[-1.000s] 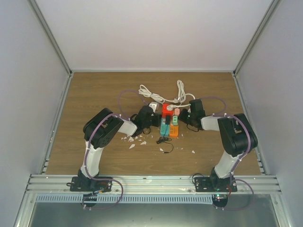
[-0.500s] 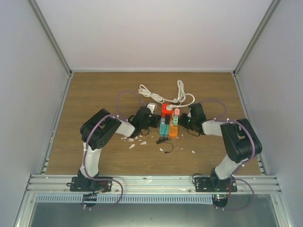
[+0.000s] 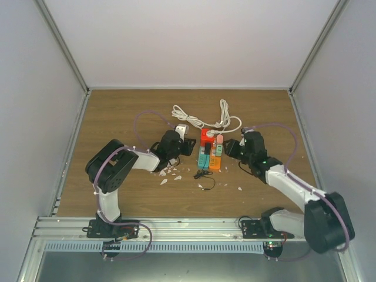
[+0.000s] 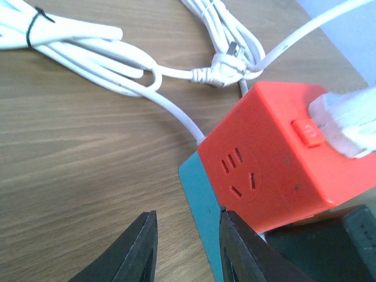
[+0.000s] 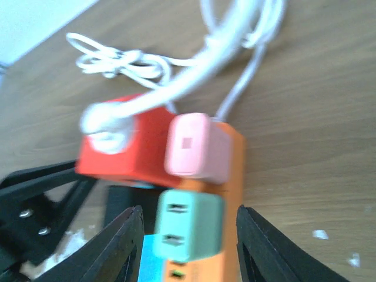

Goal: Insert the plug

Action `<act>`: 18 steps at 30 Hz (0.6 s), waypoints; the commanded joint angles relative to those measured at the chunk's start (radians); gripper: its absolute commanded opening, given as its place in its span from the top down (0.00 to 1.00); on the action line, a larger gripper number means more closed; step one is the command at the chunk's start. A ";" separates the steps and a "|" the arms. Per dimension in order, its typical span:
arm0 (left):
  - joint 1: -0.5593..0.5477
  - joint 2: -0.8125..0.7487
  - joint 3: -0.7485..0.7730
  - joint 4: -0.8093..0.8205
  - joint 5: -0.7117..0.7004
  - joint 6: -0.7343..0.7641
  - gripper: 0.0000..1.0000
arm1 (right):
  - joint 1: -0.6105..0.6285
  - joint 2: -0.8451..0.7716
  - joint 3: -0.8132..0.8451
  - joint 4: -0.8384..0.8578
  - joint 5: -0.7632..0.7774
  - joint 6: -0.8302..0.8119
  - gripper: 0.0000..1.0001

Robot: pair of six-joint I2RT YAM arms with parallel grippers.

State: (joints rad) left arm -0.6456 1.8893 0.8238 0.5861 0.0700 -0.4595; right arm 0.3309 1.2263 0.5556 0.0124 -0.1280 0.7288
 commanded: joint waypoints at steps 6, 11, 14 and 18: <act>0.011 -0.118 -0.037 0.020 -0.032 0.019 0.68 | 0.148 -0.060 0.131 -0.152 0.145 -0.070 0.99; 0.015 -0.153 -0.061 0.011 -0.044 0.026 0.69 | 0.148 0.009 0.128 -0.105 0.141 -0.072 1.00; 0.021 -0.166 -0.075 0.014 -0.043 0.029 0.69 | 0.147 0.087 0.117 -0.059 0.120 -0.069 0.99; 0.035 -0.185 -0.095 0.020 -0.042 0.031 0.69 | 0.145 0.166 0.098 -0.019 0.084 -0.048 0.99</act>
State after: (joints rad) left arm -0.6289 1.7454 0.7532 0.5720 0.0433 -0.4507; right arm 0.4706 1.3415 0.6724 -0.0662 -0.0296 0.6697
